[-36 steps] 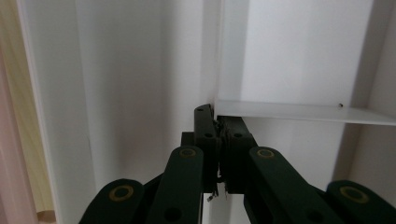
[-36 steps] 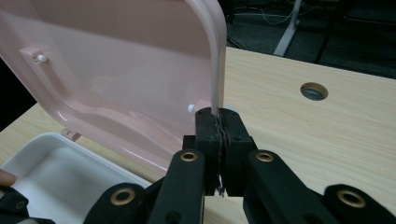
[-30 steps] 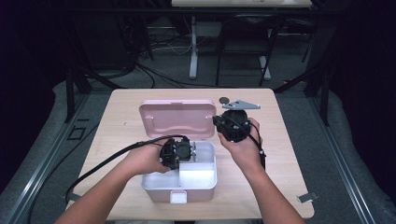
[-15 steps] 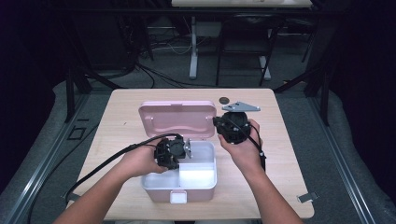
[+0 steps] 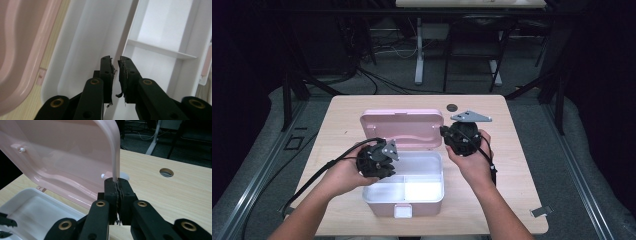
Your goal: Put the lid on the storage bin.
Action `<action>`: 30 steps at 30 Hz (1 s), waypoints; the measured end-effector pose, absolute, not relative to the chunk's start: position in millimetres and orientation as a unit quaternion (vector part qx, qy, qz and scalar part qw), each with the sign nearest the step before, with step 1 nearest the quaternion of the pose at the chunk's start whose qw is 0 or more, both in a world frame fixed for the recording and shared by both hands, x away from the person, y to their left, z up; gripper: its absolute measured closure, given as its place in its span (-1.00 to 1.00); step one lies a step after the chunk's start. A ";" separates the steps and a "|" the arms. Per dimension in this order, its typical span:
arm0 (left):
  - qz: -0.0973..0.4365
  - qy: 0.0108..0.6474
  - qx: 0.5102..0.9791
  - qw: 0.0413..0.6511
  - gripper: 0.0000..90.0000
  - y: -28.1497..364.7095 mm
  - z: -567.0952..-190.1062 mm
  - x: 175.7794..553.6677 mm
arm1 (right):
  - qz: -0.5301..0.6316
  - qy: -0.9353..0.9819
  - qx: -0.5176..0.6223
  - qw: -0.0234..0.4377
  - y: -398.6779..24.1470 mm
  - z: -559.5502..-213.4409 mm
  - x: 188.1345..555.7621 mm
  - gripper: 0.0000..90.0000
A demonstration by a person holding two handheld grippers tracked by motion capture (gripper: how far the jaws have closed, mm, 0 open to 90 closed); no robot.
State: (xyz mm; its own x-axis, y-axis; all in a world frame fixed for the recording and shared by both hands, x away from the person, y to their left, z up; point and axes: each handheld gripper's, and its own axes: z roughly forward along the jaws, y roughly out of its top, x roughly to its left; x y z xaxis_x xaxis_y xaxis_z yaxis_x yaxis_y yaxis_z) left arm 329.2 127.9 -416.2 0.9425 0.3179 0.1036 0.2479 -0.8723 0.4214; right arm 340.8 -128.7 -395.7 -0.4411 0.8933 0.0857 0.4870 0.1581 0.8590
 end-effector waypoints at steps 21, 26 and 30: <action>0.130 0.259 0.894 0.341 0.68 193.2 -415.8 322.5 | 0.448 0.724 0.470 0.231 -129.3 -397.3 336.1 0.93; 0.146 0.280 0.877 0.363 0.68 203.0 -413.9 323.4 | 0.446 0.724 0.472 0.233 -129.2 -397.2 335.3 0.93; 0.163 0.299 0.861 0.377 0.66 212.2 -407.0 324.6 | 0.446 0.725 0.470 0.232 -129.5 -397.1 334.5 0.93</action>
State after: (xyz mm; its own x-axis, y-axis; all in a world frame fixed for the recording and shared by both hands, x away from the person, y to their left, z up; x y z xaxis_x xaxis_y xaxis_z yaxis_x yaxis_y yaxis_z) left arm 324.6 212.2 -407.0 0.7676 0.6385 0.0552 0.3928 -0.5368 0.7467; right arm 334.5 -129.5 -397.1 -0.4495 0.8894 0.0828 0.4750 0.1594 0.8654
